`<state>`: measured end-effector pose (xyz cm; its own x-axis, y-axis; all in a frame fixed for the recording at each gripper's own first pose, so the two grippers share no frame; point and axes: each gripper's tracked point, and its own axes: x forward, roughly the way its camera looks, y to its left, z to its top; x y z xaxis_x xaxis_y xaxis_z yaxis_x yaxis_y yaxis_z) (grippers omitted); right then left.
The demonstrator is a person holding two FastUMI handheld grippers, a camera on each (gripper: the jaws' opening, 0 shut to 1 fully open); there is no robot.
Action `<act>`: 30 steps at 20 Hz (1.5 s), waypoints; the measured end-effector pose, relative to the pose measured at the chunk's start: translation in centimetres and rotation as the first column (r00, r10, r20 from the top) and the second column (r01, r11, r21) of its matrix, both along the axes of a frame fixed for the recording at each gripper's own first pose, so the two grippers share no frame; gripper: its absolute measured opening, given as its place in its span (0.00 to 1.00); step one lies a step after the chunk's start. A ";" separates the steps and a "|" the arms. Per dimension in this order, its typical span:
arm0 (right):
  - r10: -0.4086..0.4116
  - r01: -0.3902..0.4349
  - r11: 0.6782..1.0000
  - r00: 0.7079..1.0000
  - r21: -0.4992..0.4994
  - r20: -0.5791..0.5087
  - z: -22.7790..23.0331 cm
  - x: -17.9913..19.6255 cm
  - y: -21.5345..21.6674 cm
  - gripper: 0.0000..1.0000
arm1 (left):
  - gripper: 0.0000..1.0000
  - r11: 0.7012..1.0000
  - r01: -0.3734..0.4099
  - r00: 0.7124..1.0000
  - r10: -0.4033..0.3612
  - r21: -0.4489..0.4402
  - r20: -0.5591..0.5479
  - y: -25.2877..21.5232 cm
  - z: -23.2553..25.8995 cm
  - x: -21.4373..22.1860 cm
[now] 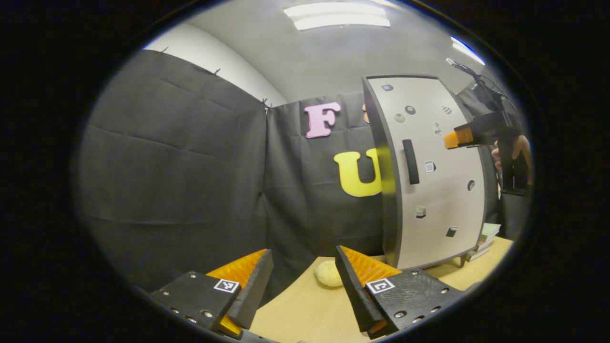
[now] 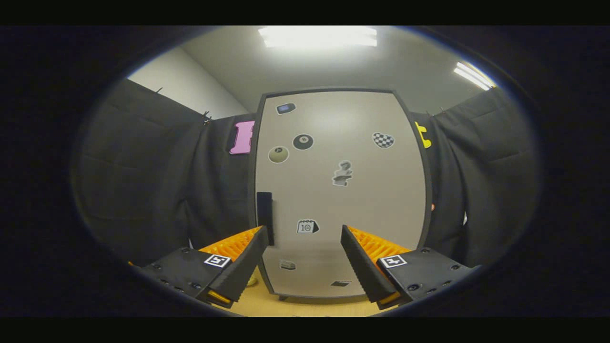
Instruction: Open the cabinet door with the right hand, grasp the bottle in the cabinet with the left hand and place it on the coaster, then close the cabinet door with the right hand.
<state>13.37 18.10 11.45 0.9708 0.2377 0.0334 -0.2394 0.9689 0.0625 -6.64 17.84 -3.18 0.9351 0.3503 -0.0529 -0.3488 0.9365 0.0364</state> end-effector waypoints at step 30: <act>-0.023 0.003 0.997 0.972 -0.081 -0.235 -4.4 11.0 9.7 0.24 | 0.79 0.979 -0.204 0.977 0.205 0.029 -0.053 8.9 -2.3 -5.4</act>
<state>24.32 27.79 7.08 0.9520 0.2177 -0.2154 -0.2145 0.9760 0.0385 -12.06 26.73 -5.43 0.8393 0.5358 -0.0923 -0.5299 0.8441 0.0816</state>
